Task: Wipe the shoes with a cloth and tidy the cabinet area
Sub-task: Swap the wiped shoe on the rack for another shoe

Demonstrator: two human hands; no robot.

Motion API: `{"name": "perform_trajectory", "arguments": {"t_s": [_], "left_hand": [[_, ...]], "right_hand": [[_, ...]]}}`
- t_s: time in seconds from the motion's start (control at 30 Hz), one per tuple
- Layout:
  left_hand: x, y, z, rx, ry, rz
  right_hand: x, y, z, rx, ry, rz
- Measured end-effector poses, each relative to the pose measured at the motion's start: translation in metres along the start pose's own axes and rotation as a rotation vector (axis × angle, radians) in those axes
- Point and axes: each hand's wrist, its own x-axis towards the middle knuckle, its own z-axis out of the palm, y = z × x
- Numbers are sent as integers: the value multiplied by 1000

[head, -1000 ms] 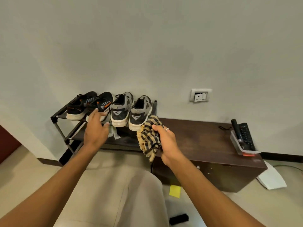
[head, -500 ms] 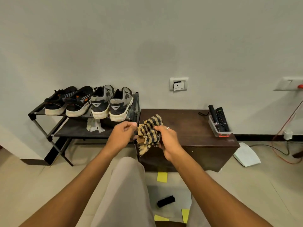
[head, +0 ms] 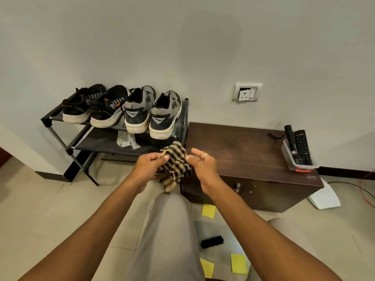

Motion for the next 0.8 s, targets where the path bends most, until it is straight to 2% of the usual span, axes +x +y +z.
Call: {"name": "perform_trajectory", "arguments": {"t_s": [0.17,0.33,0.6,0.67,0.8], "left_hand": [[56,-40,-29,-190,109,-118],[114,-62,-32,-287,256,-124],[201,-59,-17,-543,156,-98],[214,-61,-11,-450,179,-146],[227,-70,-9,-44,342,-244]], "right_hand": [[46,23,8,-31,42,79],[79,52,4,-100,88,111],[102,86,-29,-126,152,188],[105,91,-38,-127,170,202],[111,96,-51,-131,183,207]]}}
